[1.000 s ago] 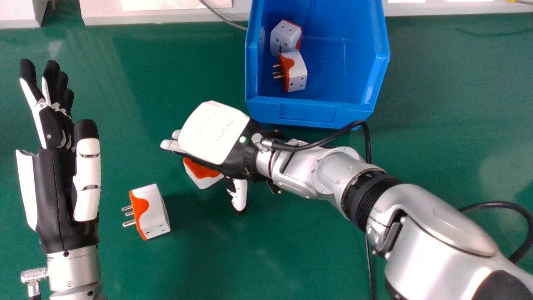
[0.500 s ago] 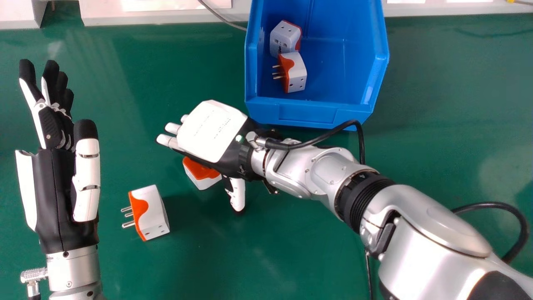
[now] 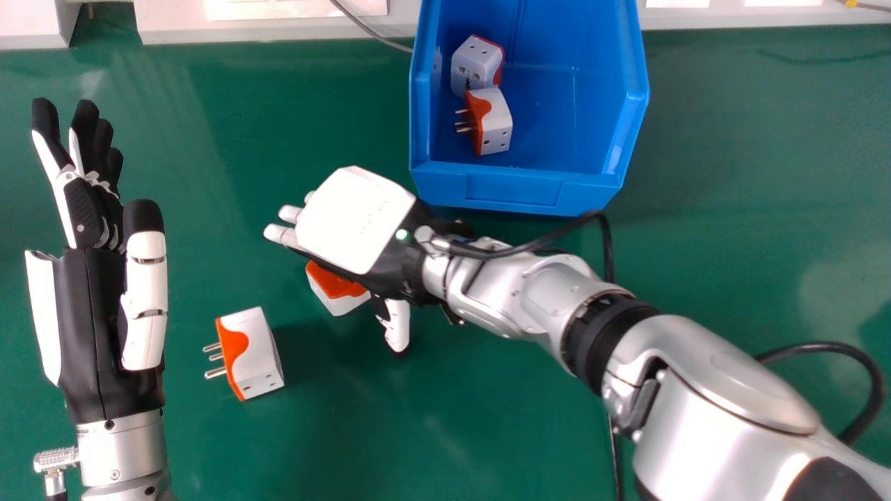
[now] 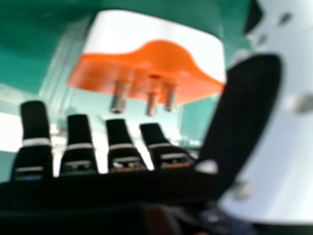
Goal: Pick all objects and put in blue box
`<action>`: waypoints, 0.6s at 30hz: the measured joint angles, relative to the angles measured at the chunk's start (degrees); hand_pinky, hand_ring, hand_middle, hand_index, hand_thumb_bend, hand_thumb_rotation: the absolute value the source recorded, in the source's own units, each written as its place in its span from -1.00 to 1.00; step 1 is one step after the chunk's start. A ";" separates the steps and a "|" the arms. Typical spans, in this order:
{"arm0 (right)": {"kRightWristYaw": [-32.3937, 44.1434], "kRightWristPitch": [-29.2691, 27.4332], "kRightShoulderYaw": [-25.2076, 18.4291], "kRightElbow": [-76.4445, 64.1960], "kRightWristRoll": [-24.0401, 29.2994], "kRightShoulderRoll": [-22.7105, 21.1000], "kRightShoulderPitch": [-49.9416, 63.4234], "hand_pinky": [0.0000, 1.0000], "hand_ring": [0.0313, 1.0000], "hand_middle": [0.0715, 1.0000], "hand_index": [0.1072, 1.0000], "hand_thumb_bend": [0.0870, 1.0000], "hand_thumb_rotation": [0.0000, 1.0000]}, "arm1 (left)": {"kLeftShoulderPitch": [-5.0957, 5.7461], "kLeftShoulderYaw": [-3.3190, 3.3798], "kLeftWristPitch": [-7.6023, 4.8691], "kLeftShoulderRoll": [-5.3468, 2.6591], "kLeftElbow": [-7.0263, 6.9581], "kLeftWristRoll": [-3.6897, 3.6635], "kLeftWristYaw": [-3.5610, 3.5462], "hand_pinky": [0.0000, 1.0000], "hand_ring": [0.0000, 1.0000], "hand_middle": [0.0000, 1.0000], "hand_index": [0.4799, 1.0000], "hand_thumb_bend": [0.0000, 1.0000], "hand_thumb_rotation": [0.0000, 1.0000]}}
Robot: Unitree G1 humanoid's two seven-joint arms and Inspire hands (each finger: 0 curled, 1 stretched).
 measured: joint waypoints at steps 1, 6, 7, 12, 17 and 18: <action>-0.94 -0.36 0.04 0.07 -0.01 -0.12 0.18 0.15 0.45 0.51 0.57 0.87 -0.60 | 0.00 0.00 0.00 -0.02 0.00 0.01 0.01 1.00 1.00 1.00 0.87 -0.42 0.68; -1.69 -1.45 0.01 0.17 0.03 -0.25 0.26 -0.02 0.20 0.24 0.35 0.54 -0.74 | 0.00 -0.01 0.01 -0.10 0.00 0.01 0.04 1.00 1.00 1.00 0.88 -0.42 0.68; -1.37 -2.16 0.04 0.13 0.03 -0.09 0.26 -0.02 0.20 0.24 0.35 0.54 -0.74 | 0.00 -0.01 0.01 -0.12 -0.01 0.01 0.05 1.00 1.00 1.00 0.88 -0.42 0.68; -1.30 -3.24 0.10 0.09 -0.01 0.52 0.26 -0.16 0.01 0.10 0.18 0.33 -0.83 | 0.00 -0.03 0.02 -0.26 -0.08 0.01 0.05 1.00 1.00 1.00 0.88 -0.42 0.68; -3.06 -3.17 0.64 0.26 -0.45 0.15 0.65 -0.53 -0.44 -0.24 -0.01 0.11 -0.85 | 0.01 -0.01 0.02 -0.26 -0.07 -0.01 0.03 1.00 1.00 1.00 0.87 -0.42 0.67; -3.30 -3.12 0.71 0.28 -0.45 0.10 0.74 -0.53 -0.44 -0.24 -0.01 0.11 -0.85 | 0.01 -0.02 0.02 -0.26 -0.07 -0.01 0.02 1.00 1.00 1.00 0.87 -0.42 0.67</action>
